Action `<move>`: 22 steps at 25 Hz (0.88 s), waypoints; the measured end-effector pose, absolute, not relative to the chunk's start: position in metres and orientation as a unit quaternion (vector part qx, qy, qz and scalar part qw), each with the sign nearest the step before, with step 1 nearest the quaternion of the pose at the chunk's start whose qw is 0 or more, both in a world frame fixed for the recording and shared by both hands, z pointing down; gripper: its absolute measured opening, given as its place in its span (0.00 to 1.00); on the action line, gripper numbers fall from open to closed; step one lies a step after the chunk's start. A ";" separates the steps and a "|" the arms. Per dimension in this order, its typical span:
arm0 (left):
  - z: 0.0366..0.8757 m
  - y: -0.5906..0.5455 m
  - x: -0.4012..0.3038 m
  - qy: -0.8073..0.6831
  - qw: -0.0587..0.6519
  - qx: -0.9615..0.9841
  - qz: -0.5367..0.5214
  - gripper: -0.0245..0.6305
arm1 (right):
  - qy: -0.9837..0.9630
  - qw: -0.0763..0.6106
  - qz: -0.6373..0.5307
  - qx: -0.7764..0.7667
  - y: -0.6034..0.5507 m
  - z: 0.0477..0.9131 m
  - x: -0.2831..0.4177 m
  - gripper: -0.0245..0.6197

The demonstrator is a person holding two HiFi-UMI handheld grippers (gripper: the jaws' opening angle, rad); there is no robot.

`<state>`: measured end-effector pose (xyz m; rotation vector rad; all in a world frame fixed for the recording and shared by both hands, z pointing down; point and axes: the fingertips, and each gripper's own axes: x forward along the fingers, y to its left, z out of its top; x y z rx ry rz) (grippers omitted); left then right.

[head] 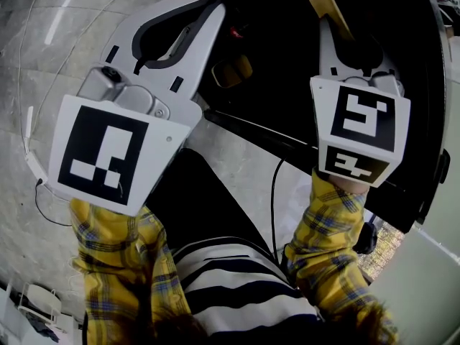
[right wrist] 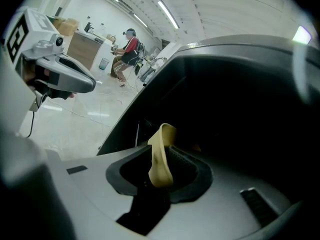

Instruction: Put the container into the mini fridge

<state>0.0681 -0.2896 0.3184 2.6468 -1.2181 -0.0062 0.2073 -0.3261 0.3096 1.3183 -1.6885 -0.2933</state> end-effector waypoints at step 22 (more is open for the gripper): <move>0.303 -0.256 0.010 -0.458 0.100 0.883 -0.018 0.07 | -0.675 0.427 -0.122 0.589 -0.281 0.291 0.192 0.15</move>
